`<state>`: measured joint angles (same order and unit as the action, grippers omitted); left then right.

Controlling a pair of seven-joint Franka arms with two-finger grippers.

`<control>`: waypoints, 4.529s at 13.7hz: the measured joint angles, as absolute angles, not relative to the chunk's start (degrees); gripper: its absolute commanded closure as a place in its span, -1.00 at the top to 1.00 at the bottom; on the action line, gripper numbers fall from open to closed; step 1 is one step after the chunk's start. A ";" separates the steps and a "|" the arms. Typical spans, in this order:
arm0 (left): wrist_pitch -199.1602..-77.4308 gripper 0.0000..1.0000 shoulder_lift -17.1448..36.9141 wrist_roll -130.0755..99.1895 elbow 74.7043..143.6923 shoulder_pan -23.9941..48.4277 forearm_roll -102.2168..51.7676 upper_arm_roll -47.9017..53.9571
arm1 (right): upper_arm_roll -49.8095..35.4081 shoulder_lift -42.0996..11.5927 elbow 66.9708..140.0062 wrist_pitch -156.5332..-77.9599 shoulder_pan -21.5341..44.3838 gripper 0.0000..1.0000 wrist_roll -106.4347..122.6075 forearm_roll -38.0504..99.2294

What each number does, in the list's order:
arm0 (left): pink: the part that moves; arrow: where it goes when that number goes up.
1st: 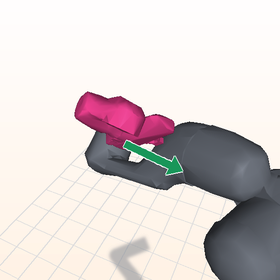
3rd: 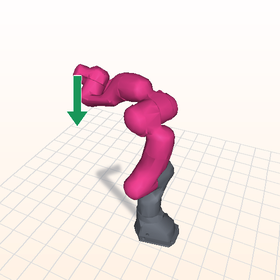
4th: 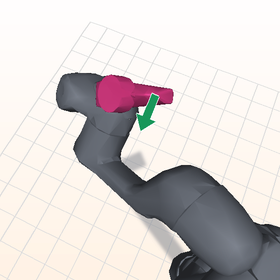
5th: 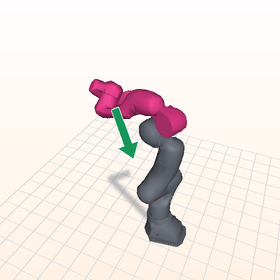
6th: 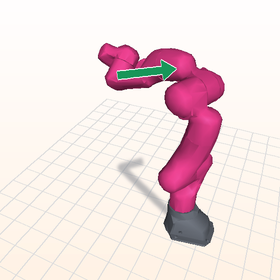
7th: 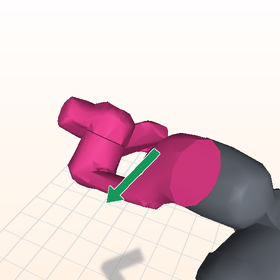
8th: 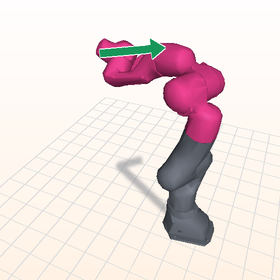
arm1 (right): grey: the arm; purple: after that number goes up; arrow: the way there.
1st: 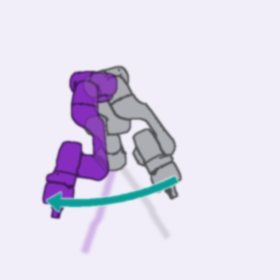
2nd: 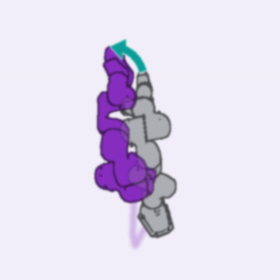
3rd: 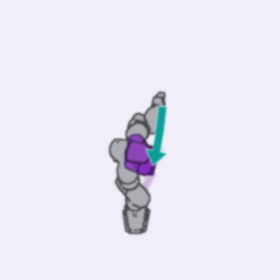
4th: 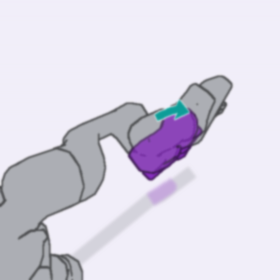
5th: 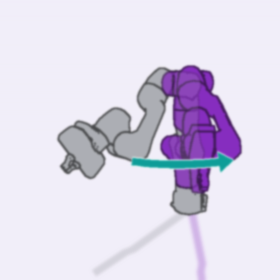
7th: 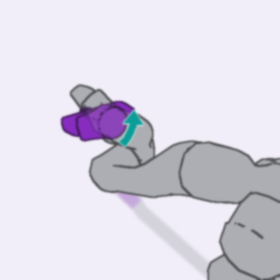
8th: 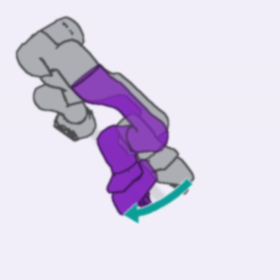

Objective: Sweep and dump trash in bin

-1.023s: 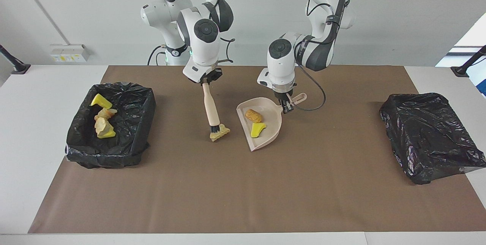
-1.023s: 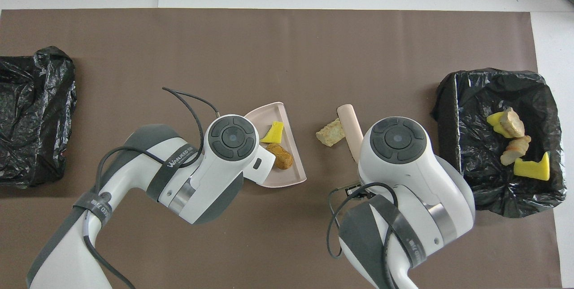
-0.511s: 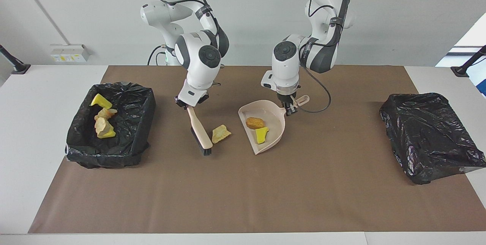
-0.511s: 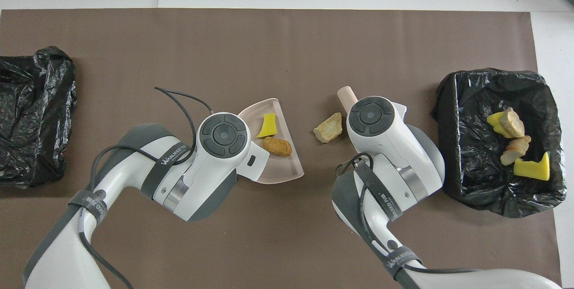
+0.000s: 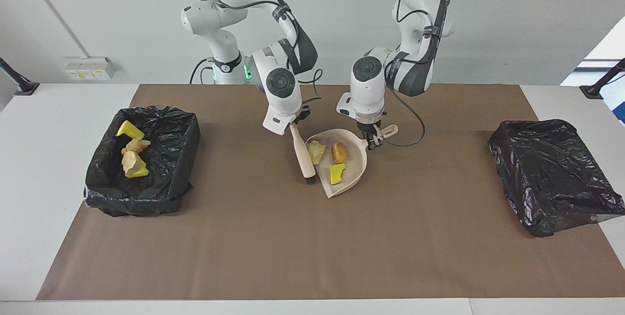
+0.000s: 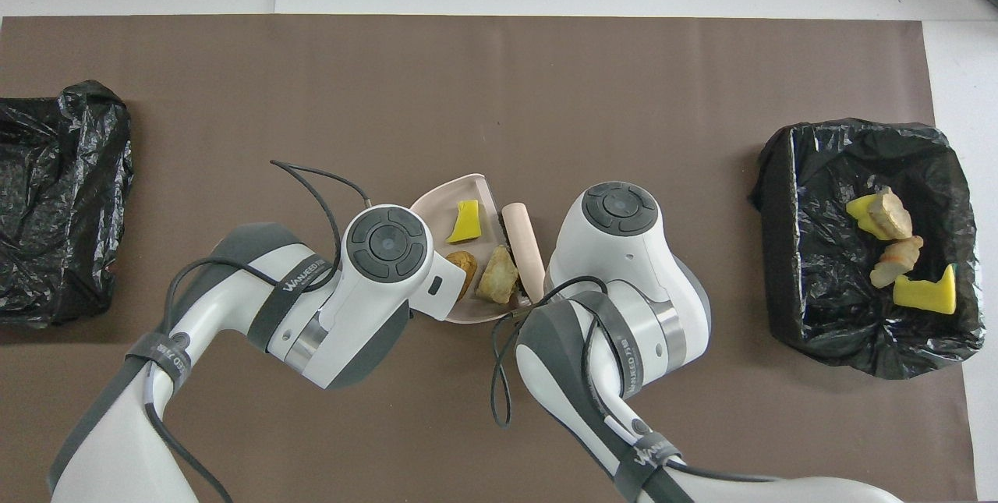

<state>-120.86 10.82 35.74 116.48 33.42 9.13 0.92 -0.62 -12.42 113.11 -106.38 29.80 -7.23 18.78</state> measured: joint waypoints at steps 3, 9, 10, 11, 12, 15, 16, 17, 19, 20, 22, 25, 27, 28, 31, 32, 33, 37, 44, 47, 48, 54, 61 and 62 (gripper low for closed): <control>-121.19 -1.00 10.82 36.69 116.65 33.18 9.12 0.89 | -0.70 -11.71 113.13 -106.36 32.27 -1.00 -7.59 25.08; -123.35 -1.00 10.88 44.04 116.91 29.83 8.87 0.89 | 0.40 -6.51 112.33 -99.29 29.34 -1.00 -12.87 21.80; -123.55 -1.00 10.86 45.14 116.91 29.24 8.72 0.90 | 0.46 -4.71 112.20 -96.81 28.63 -1.00 -14.72 19.97; -123.64 -1.00 10.73 46.12 116.89 28.57 8.69 0.88 | 0.48 -2.83 112.17 -94.20 28.06 -1.00 -17.00 18.16; -123.65 -1.00 10.42 47.00 116.85 27.75 8.69 0.89 | 0.48 -1.16 112.19 -91.95 27.82 -1.00 -19.75 16.79; -123.37 -1.00 7.27 52.47 116.67 23.30 8.68 0.79 | -0.17 1.79 113.63 -90.87 29.54 -1.00 -26.85 15.98; -122.66 -1.00 5.55 55.57 116.65 20.87 8.64 0.70 | -0.28 2.57 115.12 -92.79 31.56 -1.00 -28.41 15.98; -121.34 -1.00 3.40 59.42 116.63 17.50 8.18 0.62 | -0.50 3.47 117.39 -95.58 34.06 -1.00 -30.49 15.98; -119.59 -1.00 0.14 69.14 116.60 10.46 5.68 0.40 | -0.80 4.24 121.32 -100.33 37.51 -1.00 -33.63 15.99; -118.97 -1.00 -1.16 74.32 116.55 6.44 4.72 0.16 | -0.90 4.23 123.16 -103.15 39.13 -1.00 -35.09 15.99; -117.01 -1.00 -2.37 80.23 115.60 -1.77 4.11 -0.19 | -0.96 4.24 125.74 -105.60 41.07 -1.00 -37.30 16.02; -115.96 -1.00 -1.98 87.97 112.64 -12.34 1.90 -0.34 | -0.98 4.21 129.82 -110.80 45.00 -1.00 -42.17 16.06; -115.73 -1.00 -0.35 93.63 109.41 -17.98 1.80 -0.36 | -1.04 4.01 131.91 -113.40 47.57 -1.00 -43.15 16.06; -115.66 -1.00 1.00 96.20 107.35 -20.52 1.98 -0.33 | -1.04 3.93 132.67 -114.08 48.11 -1.00 -43.16 16.06; -116.76 -1.00 5.21 99.99 102.08 -24.04 12.44 -0.33 | -0.95 3.89 133.94 -114.76 48.25 -1.00 -42.52 16.06; -118.35 -1.00 5.97 99.99 101.39 -24.03 16.47 -0.15 | -0.92 3.83 134.25 -115.12 48.25 -1.00 -42.43 16.06; -119.60 -1.00 6.45 99.99 101.07 -24.03 19.63 0.10 | -0.92 3.71 134.46 -115.68 48.24 -1.00 -42.39 16.06; -122.58 -1.00 8.27 99.92 100.94 -23.86 34.84 0.80 | -0.72 2.37 134.23 -118.93 47.51 -1.00 -41.23 16.06; -122.83 -1.00 9.35 98.21 100.48 -21.08 56.19 1.15 | -0.41 -0.25 132.17 -119.23 43.90 -1.00 -37.65 16.03; -121.15 -1.00 9.29 98.18 97.63 -21.03 59.57 1.09 | -0.40 -0.48 132.06 -119.23 43.66 -1.00 -37.26 16.02; -120.65 -1.00 9.26 98.18 96.64 -20.89 60.28 1.10 | -0.40 -0.50 132.05 -119.23 43.67 -1.00 -36.93 16.02; -118.97 -1.00 9.18 98.16 94.08 -18.34 48.41 1.52 | -0.42 -0.55 132.05 -119.23 43.79 0.80 -35.56 16.02; -109.57 -1.00 9.90 83.51 94.43 -2.67 30.24 2.25 | -0.22 -1.98 127.97 -118.81 43.11 1.00 -33.64 15.91; -108.14 -1.00 10.25 77.68 94.73 -0.16 28.60 2.27 | -0.14 -2.11 126.82 -118.75 41.96 1.00 -33.64 15.40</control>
<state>-108.14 10.25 77.68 94.73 -0.16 28.60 2.27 -0.14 -2.11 126.82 -118.75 41.96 -33.64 15.40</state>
